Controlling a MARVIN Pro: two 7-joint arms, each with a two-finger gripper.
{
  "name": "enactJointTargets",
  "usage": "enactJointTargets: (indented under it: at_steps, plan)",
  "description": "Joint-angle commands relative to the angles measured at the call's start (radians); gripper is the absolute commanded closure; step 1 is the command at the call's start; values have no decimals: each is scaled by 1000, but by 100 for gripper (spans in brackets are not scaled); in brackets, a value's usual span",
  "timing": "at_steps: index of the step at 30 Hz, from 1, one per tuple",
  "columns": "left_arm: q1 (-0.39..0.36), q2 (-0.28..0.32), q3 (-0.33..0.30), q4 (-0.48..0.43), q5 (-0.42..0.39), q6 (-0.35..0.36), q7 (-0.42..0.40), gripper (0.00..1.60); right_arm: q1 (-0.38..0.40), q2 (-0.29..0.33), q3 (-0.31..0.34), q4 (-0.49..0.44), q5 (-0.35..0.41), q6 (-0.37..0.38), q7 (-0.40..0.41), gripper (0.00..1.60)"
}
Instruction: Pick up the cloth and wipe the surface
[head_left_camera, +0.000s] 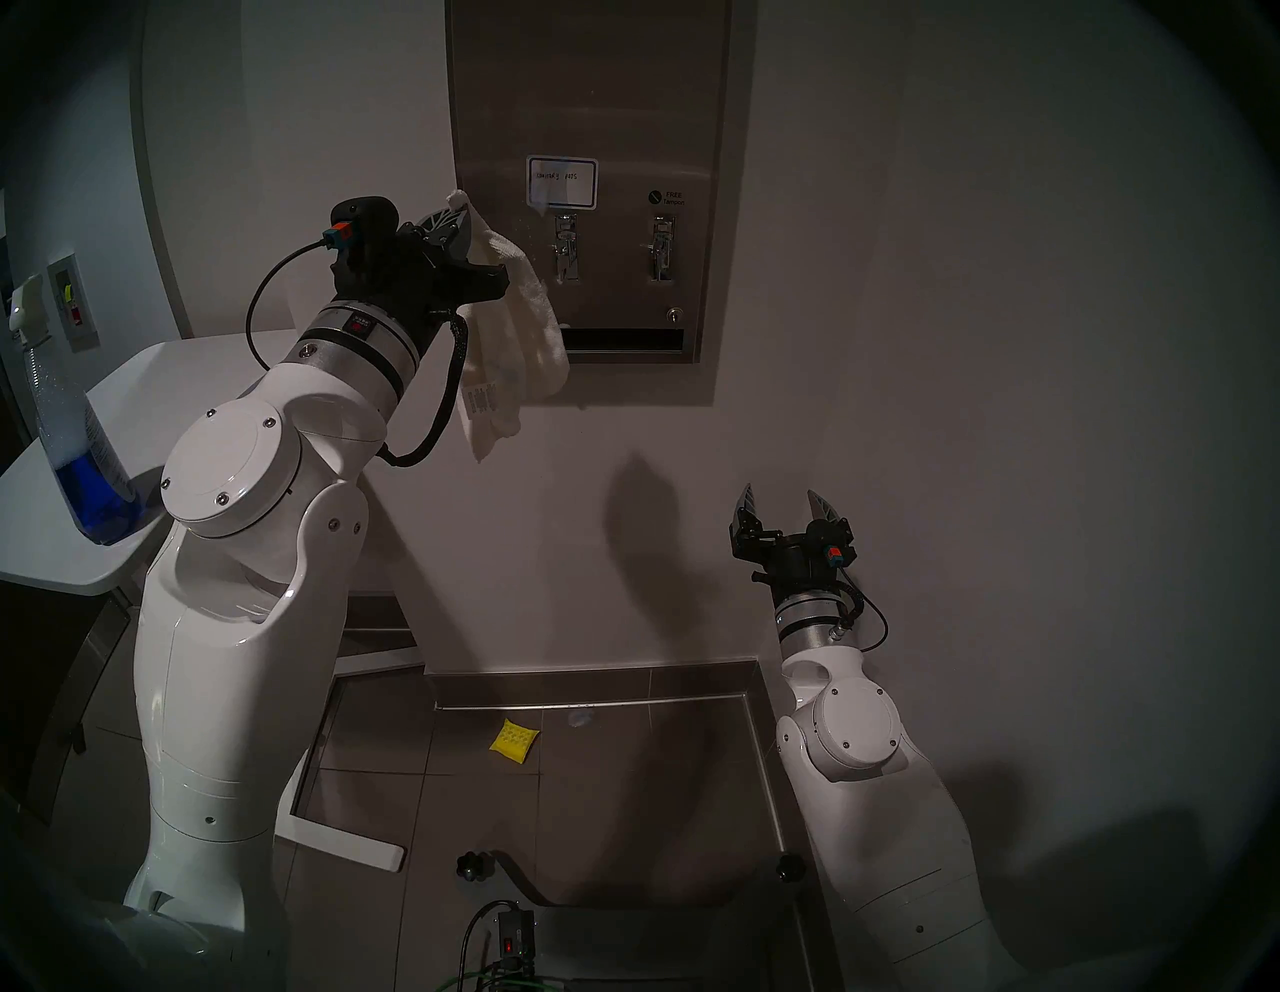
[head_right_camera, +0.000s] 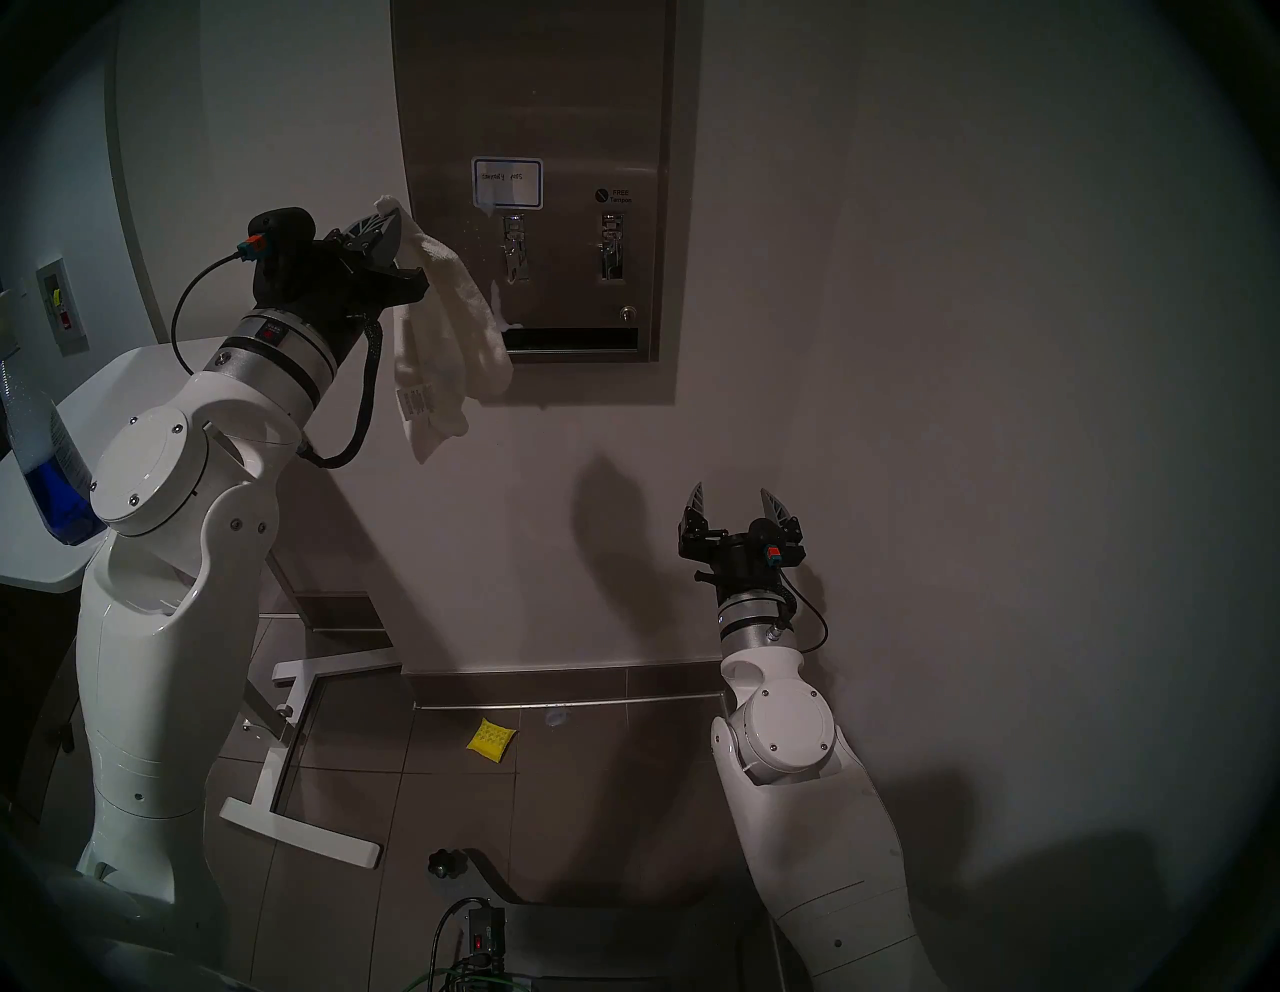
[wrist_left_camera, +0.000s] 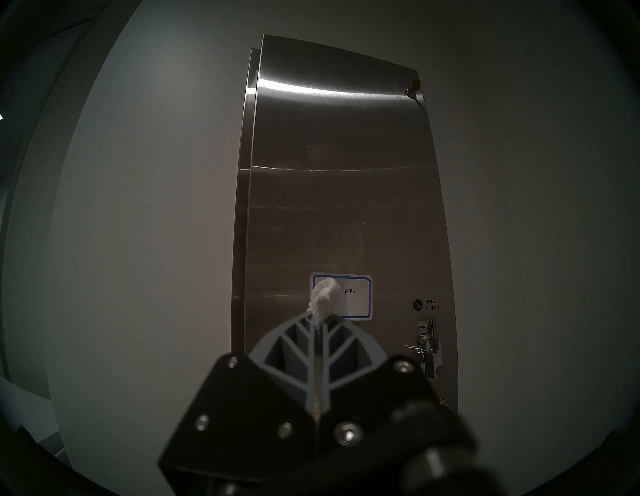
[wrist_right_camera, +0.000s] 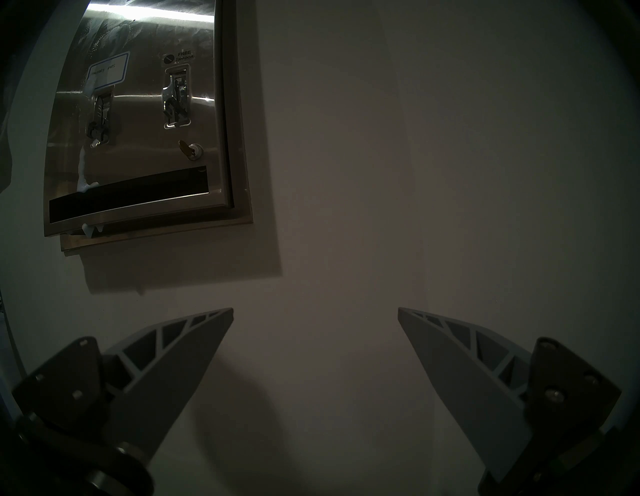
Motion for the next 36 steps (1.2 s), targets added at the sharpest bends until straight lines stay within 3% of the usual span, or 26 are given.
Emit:
enactJointTargets:
  at_steps: [1,11,24,36]
  plan:
    - [-28,-4,-11,-20,-1,-21,-3,160,35,-4,8,-33,-4,-7,-6,0]
    - [-26,-8,-13,-21,4,-16,-8,160,152,6,22,-27,-36,14,-15,0]
    - [-25,-15,-16,-21,10,-14,-16,160,239,-14,12,-44,-66,91,26,0]
    - [-24,-21,-18,-20,17,-12,-22,160,333,-13,-72,-83,-93,206,165,0]
